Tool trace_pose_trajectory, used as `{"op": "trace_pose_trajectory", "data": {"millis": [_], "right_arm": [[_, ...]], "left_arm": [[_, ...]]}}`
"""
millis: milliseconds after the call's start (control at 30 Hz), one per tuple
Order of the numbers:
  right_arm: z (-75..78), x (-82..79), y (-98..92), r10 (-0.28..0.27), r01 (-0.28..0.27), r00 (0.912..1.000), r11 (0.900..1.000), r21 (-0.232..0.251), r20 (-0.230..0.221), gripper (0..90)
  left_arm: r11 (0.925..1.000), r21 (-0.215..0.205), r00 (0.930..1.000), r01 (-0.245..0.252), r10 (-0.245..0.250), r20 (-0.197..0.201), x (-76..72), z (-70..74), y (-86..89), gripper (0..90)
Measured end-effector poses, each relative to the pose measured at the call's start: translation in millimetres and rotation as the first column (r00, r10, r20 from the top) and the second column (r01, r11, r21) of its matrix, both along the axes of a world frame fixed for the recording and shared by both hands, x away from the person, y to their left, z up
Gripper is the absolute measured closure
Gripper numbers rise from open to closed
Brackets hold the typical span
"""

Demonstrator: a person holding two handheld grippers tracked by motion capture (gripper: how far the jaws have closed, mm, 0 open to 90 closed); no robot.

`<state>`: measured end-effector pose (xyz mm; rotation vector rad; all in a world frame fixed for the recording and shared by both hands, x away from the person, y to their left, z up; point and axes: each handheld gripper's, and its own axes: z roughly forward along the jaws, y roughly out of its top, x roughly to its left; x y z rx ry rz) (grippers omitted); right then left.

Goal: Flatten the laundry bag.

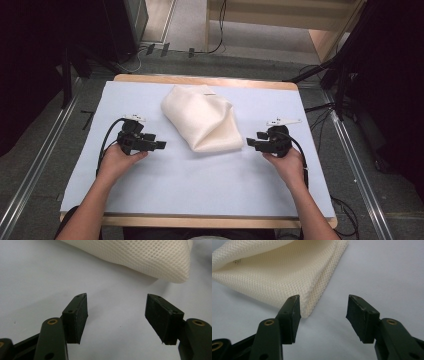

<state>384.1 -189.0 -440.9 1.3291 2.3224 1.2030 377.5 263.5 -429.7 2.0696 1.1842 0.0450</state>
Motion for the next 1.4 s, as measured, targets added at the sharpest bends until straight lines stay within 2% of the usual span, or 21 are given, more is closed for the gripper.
{"op": "trace_pose_trajectory", "data": {"millis": [100,133,267,400,600,733,867,1033,1133,1333,1400], "right_arm": [[-0.7,-0.7,-1.2,0.005,-0.005,1.0000,1.000,-0.005,0.002,44.8],[-1.7,-1.0,-2.2,0.000,0.000,1.0000,1.000,-0.013,0.003,43.6],[-1.4,-2.5,-3.2,-0.001,0.001,1.0000,1.000,-0.008,0.005,43.6],[-1.2,-4.1,-2.9,-0.003,0.003,1.0000,1.000,-0.009,0.001,44.1],[-1.3,-4.5,-2.5,-0.001,0.001,1.0000,1.000,-0.009,-0.005,45.2],[-1.1,-4.5,-2.1,-0.002,0.002,1.0000,1.000,-0.014,-0.005,45.8],[-0.1,-4.8,-2.2,-0.009,0.009,0.9999,1.000,-0.006,-0.012,46.5],[0.8,-5.2,-2.7,-0.013,0.013,0.9998,1.000,0.002,-0.017,47.0],[4.4,-7.0,-0.1,-0.006,0.006,1.0000,1.000,-0.001,0.002,47.2],[5.5,-7.8,0.7,-0.015,0.015,0.9998,1.000,-0.005,-0.014,47.1],[10.3,-11.4,2.8,-0.013,0.013,0.9999,1.000,0.001,0.001,47.4]], "left_arm": [[1.0000,-0.007,1.0000,-0.003,0.003,-0.006,2.7,-0.8,-1.3,37.3],[0.9996,-0.027,0.9999,-0.008,0.007,-0.012,4.0,-0.5,-2.3,37.2],[0.9999,-0.011,1.0000,-0.003,0.002,-0.007,4.4,-0.5,-4.6,37.1],[0.9997,-0.019,0.9995,-0.016,0.015,-0.027,5.6,0.0,-6.8,37.0],[0.9998,-0.004,0.9995,-0.020,0.020,-0.023,5.2,0.8,-5.5,37.5],[0.9997,-0.009,0.9995,-0.024,0.023,-0.021,5.1,1.5,-4.3,37.6],[0.9993,-0.036,0.9996,-0.013,0.012,-0.025,4.6,2.8,-3.8,37.5],[0.9997,-0.024,0.9999,0.003,-0.004,-0.015,3.6,3.2,-4.3,37.6],[0.9996,-0.028,0.9998,-0.001,0.000,-0.021,3.6,3.4,-3.8,37.6],[0.9997,-0.024,0.9998,0.004,-0.004,-0.021,3.0,5.3,-0.4,36.9],[0.9996,-0.029,0.9997,-0.001,0.000,-0.023,0.4,8.9,4.2,36.5]]}}
